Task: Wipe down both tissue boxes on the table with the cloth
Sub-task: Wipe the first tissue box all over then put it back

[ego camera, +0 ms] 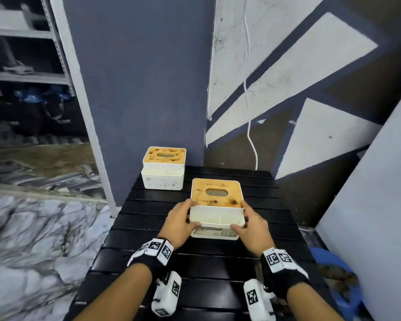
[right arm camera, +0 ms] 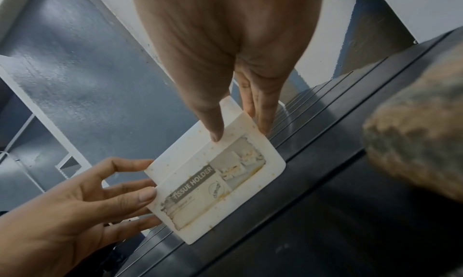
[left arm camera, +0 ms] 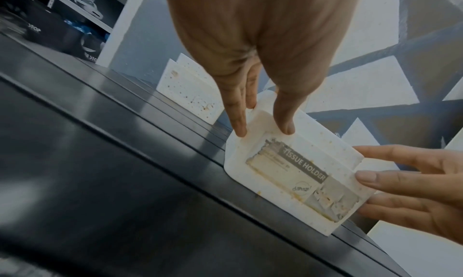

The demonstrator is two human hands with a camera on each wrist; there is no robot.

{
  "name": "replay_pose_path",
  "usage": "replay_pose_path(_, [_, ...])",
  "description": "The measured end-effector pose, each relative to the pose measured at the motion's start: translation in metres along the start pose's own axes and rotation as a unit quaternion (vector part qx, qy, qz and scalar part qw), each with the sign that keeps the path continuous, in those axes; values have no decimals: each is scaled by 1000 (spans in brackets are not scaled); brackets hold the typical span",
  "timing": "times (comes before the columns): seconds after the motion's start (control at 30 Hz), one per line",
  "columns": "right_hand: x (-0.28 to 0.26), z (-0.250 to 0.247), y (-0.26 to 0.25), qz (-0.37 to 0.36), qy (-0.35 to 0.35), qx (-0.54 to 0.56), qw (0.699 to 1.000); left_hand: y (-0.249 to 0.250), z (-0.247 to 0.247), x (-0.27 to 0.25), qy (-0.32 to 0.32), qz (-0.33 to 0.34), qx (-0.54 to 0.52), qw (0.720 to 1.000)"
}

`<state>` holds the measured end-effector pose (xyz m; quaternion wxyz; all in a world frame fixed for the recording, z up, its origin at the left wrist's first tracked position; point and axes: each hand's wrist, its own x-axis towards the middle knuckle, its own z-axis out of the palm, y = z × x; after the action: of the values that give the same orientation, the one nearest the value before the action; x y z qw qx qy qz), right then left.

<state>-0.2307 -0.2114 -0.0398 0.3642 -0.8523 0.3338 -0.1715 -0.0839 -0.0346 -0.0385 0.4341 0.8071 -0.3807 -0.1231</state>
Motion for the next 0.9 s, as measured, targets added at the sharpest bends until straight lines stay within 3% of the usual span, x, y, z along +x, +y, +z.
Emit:
replay_pose_path(0.37, [-71, 8, 6, -14, 14, 33, 999, 3, -15, -73, 12, -3, -41, 999])
replay_pose_path(0.67, [-105, -2, 1, -42, 9, 51, 998, 4, -14, -99, 17, -6, -73, 997])
replay_pose_path(0.8, [-118, -16, 4, -47, -3, -53, 997, 5, -13, -105, 20, -2, -75, 997])
replay_pose_path(0.9, [-124, -24, 25, -13, -22, -207, 978, 4, -13, -105, 21, 0, -73, 997])
